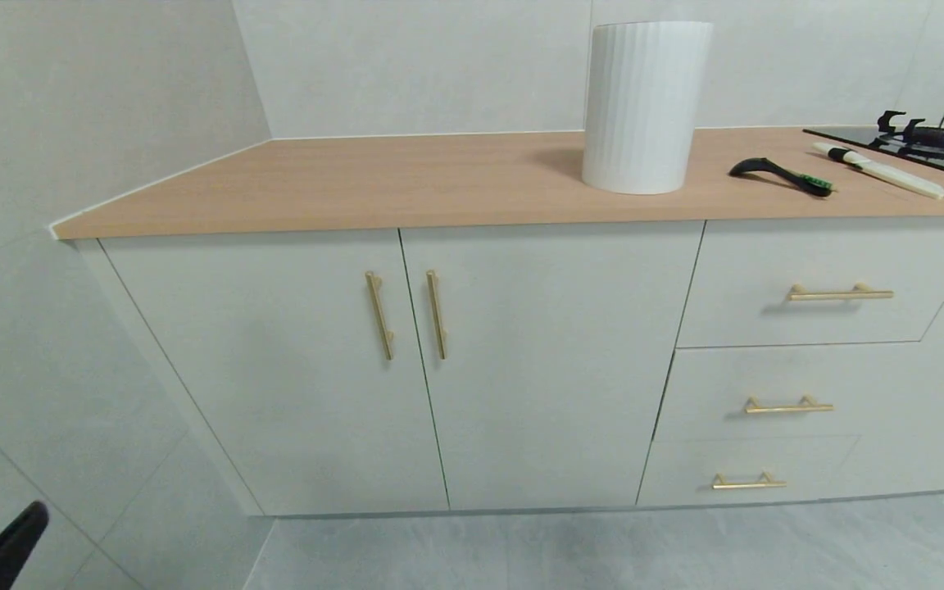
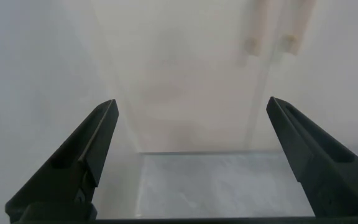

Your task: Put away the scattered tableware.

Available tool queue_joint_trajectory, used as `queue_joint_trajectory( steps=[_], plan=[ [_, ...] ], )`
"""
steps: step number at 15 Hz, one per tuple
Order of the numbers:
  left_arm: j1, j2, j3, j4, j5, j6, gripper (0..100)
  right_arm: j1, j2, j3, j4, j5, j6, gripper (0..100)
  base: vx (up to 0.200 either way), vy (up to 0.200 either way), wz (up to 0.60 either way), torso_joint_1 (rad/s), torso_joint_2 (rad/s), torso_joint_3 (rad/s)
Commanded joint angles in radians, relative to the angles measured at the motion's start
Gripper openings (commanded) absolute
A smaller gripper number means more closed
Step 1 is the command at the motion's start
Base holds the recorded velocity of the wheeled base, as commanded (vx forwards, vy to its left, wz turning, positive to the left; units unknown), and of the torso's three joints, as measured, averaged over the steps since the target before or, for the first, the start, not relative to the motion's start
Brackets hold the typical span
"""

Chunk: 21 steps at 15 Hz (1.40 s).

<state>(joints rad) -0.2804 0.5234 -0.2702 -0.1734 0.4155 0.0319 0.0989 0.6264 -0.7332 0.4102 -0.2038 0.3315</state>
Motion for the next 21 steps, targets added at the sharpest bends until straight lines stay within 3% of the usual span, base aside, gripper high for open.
queue_joint_trajectory(
  steps=[1,5,7,8,11,13,14,15,16,17,18,20,21],
  plan=[
    [0.168,-0.298,0.118,0.038,-0.055,0.000,100,-0.110,-0.272,-0.005,0.079,0.000,-0.008,100,0.000,0.000,0.00,0.000,0.00,0.000],
    [0.280,-0.522,0.227,0.123,-0.080,-0.003,100,-0.110,-0.533,0.031,0.147,0.095,-0.014,100,0.000,0.000,0.00,0.000,0.00,0.000],
    [0.282,-0.523,0.270,0.123,-0.084,-0.064,100,-0.099,-0.626,0.115,0.159,0.080,-0.046,100,0.000,0.000,0.00,0.000,0.00,0.000],
    [0.282,-0.523,0.270,0.123,-0.109,-0.083,100,-0.097,-0.626,0.123,0.157,0.011,-0.045,100,0.000,0.000,0.00,0.000,0.00,0.000],
    [0.282,-0.523,0.270,0.135,-0.248,-0.083,100,-0.100,-0.625,0.193,0.153,-0.085,-0.051,100,0.000,0.000,0.00,0.000,0.00,0.000],
    [0.282,-0.523,0.270,0.152,-0.322,-0.046,100,-0.100,-0.625,0.253,0.157,-0.170,-0.060,100,0.000,0.000,0.00,0.000,0.00,0.000],
    [0.282,-0.523,0.270,0.173,-0.391,0.057,100,-0.100,-0.625,0.279,0.151,-0.189,-0.143,100,0.000,0.000,0.00,0.000,0.00,0.000],
    [0.280,-0.523,0.270,0.173,-0.399,0.085,100,-0.100,-0.625,0.301,0.148,-0.187,-0.227,100,0.000,0.000,0.00,0.000,0.00,0.000],
    [0.280,-0.523,0.270,0.173,-0.399,0.080,100,-0.100,-0.625,0.339,0.117,-0.187,-0.292,100,0.000,0.000,0.00,0.000,0.00,0.000],
    [0.280,-0.523,0.270,0.175,-0.397,0.049,100,-0.100,-0.625,0.400,0.039,-0.186,-0.339,100,0.000,0.000,0.00,0.000,0.00,0.000],
    [0.280,-0.523,0.270,0.172,-0.377,-0.067,100,-0.100,-0.626,0.560,-0.157,-0.124,-0.379,100,0.000,0.000,0.00,0.000,0.00,0.000],
    [0.280,-0.523,0.270,0.172,-0.376,-0.049,100,-0.099,-0.626,0.733,-0.496,0.081,-0.387,100,0.000,0.000,0.00,0.000,0.00,0.000],
    [0.280,-0.523,0.270,0.172,-0.374,-0.046,100,-0.099,-0.625,0.733,-0.467,0.170,-0.385,100,0.000,0.000,0.00,0.000,0.00,0.000]
  ],
)
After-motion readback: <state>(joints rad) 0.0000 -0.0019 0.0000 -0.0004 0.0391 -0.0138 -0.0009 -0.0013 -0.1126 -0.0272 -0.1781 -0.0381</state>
